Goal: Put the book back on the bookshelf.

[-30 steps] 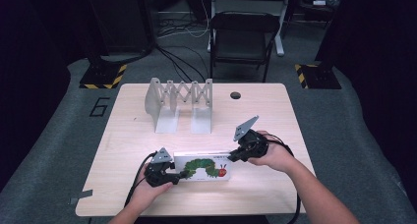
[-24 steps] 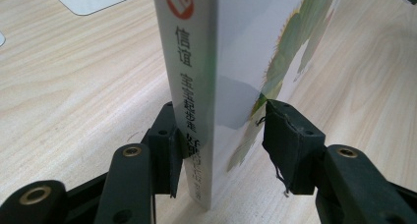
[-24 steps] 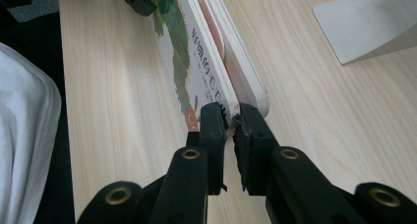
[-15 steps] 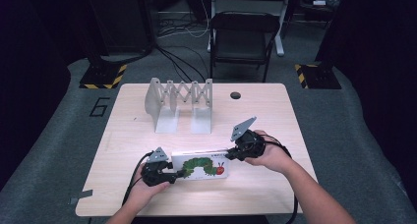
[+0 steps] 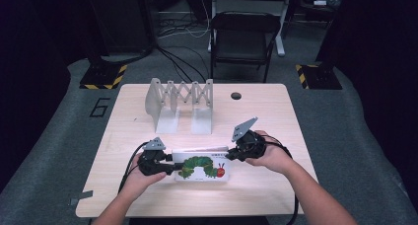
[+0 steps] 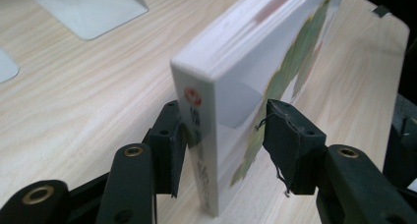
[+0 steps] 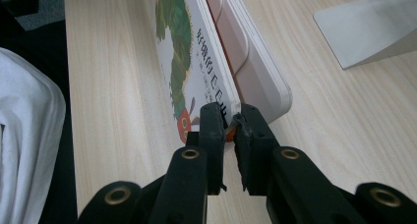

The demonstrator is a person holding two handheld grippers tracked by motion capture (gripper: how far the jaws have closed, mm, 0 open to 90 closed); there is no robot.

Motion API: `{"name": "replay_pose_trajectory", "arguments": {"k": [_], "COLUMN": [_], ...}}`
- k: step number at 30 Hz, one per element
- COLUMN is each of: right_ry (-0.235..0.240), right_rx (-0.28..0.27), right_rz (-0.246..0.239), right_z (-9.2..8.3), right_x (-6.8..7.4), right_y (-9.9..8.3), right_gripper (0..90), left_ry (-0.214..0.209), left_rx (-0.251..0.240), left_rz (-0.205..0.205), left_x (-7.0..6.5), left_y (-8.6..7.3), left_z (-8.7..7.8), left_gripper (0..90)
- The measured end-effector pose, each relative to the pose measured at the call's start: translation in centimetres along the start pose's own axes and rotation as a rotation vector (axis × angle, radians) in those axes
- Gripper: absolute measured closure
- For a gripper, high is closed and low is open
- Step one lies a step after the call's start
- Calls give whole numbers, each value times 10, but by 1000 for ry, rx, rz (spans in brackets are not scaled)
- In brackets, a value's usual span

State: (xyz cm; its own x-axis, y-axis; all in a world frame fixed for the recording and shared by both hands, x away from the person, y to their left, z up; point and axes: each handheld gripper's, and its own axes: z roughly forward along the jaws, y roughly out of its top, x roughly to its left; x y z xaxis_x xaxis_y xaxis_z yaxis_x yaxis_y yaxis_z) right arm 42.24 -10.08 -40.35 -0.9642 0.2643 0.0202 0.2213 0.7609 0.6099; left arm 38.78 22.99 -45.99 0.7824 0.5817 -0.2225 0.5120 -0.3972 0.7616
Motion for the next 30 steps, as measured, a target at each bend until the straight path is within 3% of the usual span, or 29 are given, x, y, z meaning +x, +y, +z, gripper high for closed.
{"name": "replay_pose_trajectory", "arguments": {"k": [4, 8, 9, 16, 26, 30], "right_ry": [2, -14, -7, -33, -48, -65], "right_rx": [13, 20, 30, 20, 5, -4], "right_rz": [-16, -24, -27, -37, 16, 26], "right_z": [1, 2, 1, 1, 0, 0], "right_x": [0, 1, 1, 5, 10, 6], "right_y": [0, 0, 0, 0, -5, -6], "right_gripper": [830, 830, 830, 821, 700, 654], "left_ry": [-10, 7, 11, 7, 4, -34], "left_rx": [-2, 6, 5, -33, -22, -8], "left_rz": [17, 43, 61, 78, 171, 211], "left_x": [0, -2, -2, -6, -18, -26], "left_y": [5, 7, 6, -2, -9, -10], "left_z": [3, 4, 4, 0, -5, -5], "left_gripper": [499, 494, 496, 541, 625, 686]}}
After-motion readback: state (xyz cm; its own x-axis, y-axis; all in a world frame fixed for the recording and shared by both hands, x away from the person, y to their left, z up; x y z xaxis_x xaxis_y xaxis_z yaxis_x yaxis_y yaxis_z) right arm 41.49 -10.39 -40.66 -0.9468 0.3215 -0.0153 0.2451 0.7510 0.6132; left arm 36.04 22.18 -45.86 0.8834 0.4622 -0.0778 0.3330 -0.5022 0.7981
